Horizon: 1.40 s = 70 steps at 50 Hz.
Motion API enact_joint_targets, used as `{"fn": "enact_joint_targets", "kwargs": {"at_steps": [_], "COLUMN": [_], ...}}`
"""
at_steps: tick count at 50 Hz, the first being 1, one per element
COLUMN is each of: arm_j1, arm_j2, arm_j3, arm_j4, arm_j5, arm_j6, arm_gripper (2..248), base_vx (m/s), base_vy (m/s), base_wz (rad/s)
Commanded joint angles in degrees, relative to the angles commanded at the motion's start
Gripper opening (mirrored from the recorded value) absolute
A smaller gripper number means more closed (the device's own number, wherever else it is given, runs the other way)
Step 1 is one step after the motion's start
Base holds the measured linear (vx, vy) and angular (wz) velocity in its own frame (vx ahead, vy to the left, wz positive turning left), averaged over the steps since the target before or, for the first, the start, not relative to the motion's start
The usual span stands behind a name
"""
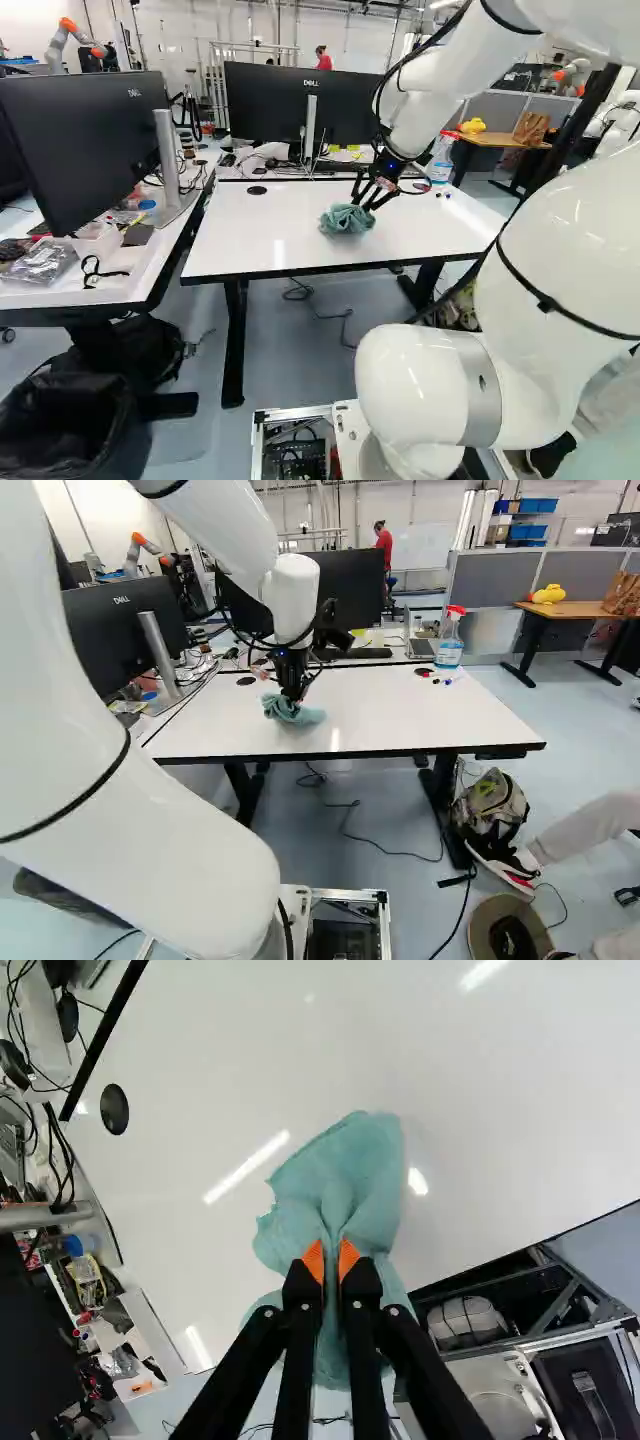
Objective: Clean the table with the green towel
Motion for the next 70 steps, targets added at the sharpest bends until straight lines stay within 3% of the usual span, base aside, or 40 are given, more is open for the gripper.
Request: {"fn": "enact_joint_targets", "kwargs": {"at_steps": [28,70], "arm_j1": [-6.38,-16.2], "arm_j2": [4.7,1.4], "arm_j3": [-0.36,-3.3], "arm_j4": [0.0,0.0], "arm_j5": [0.0,0.0], "arm_j6": [0.0,0.0], "arm_gripper": [37,37], "base_vx": [0.0,0.0], "base_vy": [0.0,0.0], "base_wz": [0.0,0.0]}}
